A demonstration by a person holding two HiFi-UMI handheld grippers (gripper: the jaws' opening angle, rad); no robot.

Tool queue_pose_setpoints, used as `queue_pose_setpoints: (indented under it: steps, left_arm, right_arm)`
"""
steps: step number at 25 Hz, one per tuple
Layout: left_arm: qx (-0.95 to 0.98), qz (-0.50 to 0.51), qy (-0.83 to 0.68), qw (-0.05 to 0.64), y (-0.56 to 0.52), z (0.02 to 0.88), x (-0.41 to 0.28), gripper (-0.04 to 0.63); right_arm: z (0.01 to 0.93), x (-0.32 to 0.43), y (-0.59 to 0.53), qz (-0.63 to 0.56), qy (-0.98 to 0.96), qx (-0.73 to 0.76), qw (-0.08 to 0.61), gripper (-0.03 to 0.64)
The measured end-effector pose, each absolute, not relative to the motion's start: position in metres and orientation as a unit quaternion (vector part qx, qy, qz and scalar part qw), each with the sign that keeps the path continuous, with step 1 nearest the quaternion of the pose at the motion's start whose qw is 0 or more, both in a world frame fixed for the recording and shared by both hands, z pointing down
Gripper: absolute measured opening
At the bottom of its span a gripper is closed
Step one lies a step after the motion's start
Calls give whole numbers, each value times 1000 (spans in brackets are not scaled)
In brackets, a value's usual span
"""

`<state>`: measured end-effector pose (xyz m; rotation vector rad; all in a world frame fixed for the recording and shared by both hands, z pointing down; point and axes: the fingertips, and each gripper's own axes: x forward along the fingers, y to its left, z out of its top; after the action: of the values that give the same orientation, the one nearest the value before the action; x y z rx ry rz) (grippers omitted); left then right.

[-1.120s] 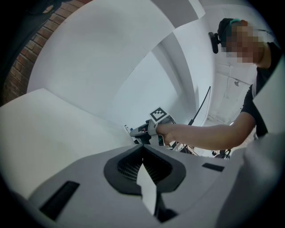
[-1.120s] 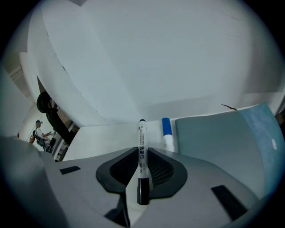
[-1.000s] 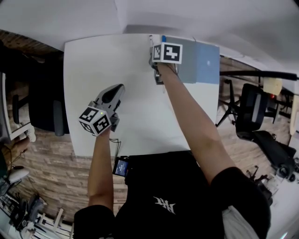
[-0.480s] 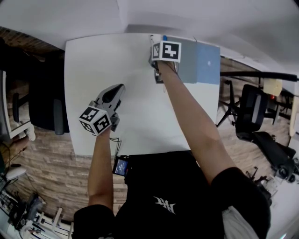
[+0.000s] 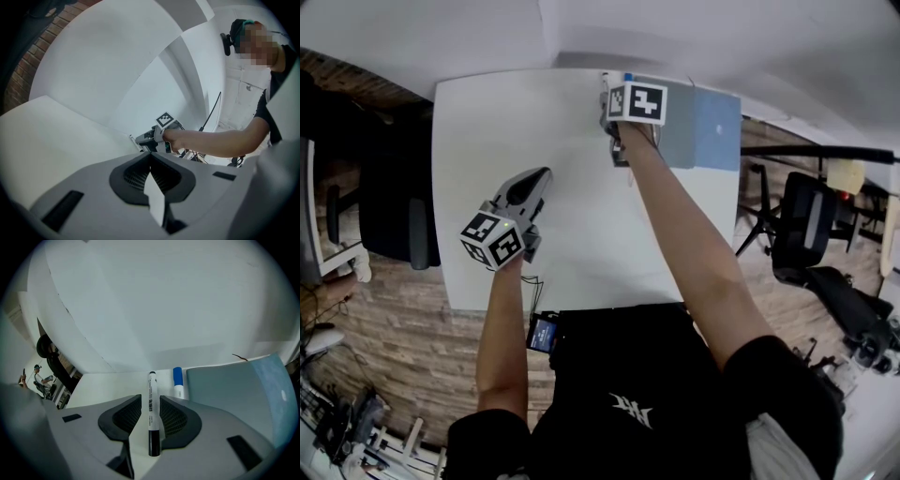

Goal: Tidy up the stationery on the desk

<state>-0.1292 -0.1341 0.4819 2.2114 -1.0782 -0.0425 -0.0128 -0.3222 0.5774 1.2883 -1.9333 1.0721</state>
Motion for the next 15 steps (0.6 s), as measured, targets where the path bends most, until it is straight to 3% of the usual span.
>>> queue_pose_setpoints:
  steps: [7, 10, 15]
  left_arm:
    - [850, -20, -416, 322, -132, 469, -129, 3]
    - [853, -23, -416, 314, -130, 459, -128, 3]
    - [859, -26, -415, 298, -128, 442, -126, 3]
  right_arm:
    - [525, -3, -334, 373, -757, 485, 229, 135]
    - [487, 11, -339, 333, -784, 484, 200, 75]
    - [439, 29, -330, 287, -828, 458, 152, 52]
